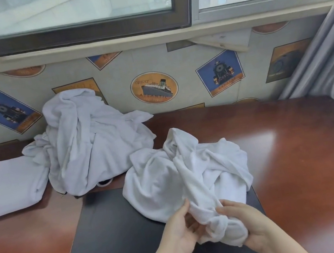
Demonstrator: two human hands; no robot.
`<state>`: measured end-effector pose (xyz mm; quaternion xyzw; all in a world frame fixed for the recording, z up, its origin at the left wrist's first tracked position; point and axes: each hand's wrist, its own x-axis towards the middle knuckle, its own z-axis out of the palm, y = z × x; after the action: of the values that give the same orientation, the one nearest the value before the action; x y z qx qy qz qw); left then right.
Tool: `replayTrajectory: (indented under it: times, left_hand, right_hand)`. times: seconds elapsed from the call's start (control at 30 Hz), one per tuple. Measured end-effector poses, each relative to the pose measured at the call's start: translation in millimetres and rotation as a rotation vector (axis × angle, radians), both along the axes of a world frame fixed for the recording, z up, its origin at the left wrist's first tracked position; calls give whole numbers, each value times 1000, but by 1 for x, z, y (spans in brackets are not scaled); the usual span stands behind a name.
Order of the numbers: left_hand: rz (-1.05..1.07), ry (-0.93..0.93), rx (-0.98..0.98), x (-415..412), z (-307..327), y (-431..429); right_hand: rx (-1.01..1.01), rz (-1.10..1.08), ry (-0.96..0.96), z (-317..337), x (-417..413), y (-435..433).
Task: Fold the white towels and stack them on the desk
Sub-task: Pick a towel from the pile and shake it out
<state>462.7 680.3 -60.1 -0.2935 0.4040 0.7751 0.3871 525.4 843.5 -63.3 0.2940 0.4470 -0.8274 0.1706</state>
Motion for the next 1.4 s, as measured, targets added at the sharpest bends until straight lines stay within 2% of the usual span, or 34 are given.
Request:
replayTrajectory:
  times: [0.07, 0.13, 0.23, 0.3, 0.37, 0.47, 0.5, 0.57, 0.63, 0.83, 0.9, 0.97, 1.07, 1.13, 1.3, 1.4]
  left_hand:
    - [48, -72, 48, -7, -4, 1]
    - [103, -57, 72, -14, -8, 0]
    - [127, 101, 103, -24, -1, -16]
    - [112, 201, 65, -30, 6, -38]
    - [72, 271, -146, -38, -6, -65]
    - [-91, 378, -646, -36, -30, -91]
    - [-156, 437, -843, -32, -36, -94]
    - [-224, 623, -1090, -28, -42, -96]
    - [-257, 804, -1096, -28, -42, -88]
    - [-572, 1155, -1040, -48, -52, -59]
    - [-678, 1320, -1058, -56, -56, -52]
    - [-730, 1395, -1094, -65, -61, -47]
    - [-701, 1274, -1306, -77, -75, -46]
    - [-695, 1169, -1365, -83, -82, -48]
    - [-589, 800, -957, -99, -70, -60]
    - [-370, 645, -638, -96, -37, -67]
  right_hand:
    - [-73, 75, 33, -3, 9, 3]
    - [-95, 85, 51, -5, 16, 5]
    - [-100, -143, 58, -2, 17, 12]
    - [30, -242, 46, 0, 16, 20]
    - [276, -94, 57, 2, 14, 27]
    - [665, 397, 4, 3, 9, 23]
    - [743, 472, -14, 2, 5, 19]
    - [822, 417, 2, 1, -5, 8]
    - [828, 286, 41, -2, -18, -5]
    - [847, 258, 115, -14, -56, -47]
    - [831, 183, 110, -18, -67, -56]
    - [767, 98, 104, -21, -77, -61]
    - [581, 48, 42, -24, -91, -66]
    - [495, 6, 10, -34, -99, -67]
    - [511, -9, -43, -45, -113, -73]
    - [597, -39, 2, -31, -112, -75]
